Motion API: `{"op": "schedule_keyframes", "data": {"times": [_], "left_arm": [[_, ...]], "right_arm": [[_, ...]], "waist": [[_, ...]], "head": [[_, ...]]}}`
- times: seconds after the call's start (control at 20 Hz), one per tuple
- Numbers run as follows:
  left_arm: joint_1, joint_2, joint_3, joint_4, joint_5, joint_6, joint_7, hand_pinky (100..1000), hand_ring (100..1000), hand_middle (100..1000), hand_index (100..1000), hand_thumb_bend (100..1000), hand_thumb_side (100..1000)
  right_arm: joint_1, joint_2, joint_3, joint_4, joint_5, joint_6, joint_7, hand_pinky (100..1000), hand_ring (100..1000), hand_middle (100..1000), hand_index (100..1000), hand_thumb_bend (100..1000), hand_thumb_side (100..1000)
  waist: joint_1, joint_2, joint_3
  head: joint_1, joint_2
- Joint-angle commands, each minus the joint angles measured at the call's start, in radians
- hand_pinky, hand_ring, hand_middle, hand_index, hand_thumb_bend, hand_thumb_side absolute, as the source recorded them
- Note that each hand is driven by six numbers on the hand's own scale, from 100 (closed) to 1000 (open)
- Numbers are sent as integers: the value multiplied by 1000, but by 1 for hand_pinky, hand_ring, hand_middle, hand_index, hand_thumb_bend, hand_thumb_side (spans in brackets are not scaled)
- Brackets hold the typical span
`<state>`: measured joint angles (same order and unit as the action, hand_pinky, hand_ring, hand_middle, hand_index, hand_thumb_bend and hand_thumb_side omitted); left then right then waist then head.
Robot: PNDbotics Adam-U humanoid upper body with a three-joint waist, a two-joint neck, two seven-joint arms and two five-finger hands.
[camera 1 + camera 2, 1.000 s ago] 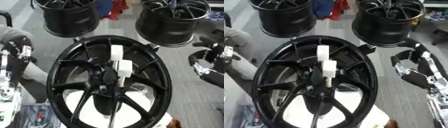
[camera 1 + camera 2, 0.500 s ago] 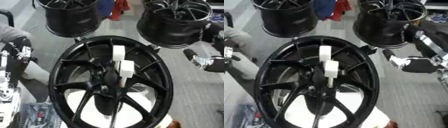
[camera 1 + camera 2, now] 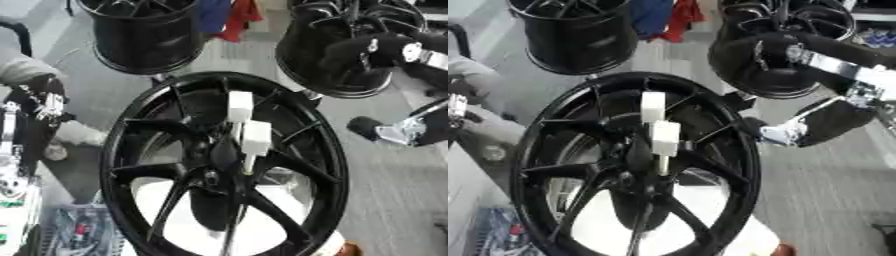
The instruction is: Pull the pin out of the wheel hub.
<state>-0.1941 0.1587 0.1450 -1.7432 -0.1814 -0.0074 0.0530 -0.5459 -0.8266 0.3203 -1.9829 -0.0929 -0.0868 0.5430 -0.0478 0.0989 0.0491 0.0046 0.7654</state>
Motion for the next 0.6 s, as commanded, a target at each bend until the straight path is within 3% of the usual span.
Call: {"op": "schedule_keyframes", "data": {"times": [0.05, 0.2, 0.6], "left_arm": [[-11, 25, -5, -16, -3, -2, -6, 449, 614, 639, 781, 226, 599], [-10, 25, -6, -16, -3, -2, -7, 449, 614, 639, 781, 227, 599], [-9, 25, -8, -16, -3, -2, -9, 449, 614, 639, 781, 226, 599]], "right_arm": [[-67, -26, 28, -15, -9, 7, 67, 764, 847, 880, 958, 366, 306], [-125, -2, 63, 4, 7, 19, 133, 830, 877, 883, 954, 378, 299], [-220, 79, 132, 98, 67, 12, 235, 875, 902, 889, 956, 372, 304]], "waist": [[3, -9, 4], [3, -8, 6], [3, -9, 10]], "head": [[-3, 5], [-3, 5], [-9, 5]]}}
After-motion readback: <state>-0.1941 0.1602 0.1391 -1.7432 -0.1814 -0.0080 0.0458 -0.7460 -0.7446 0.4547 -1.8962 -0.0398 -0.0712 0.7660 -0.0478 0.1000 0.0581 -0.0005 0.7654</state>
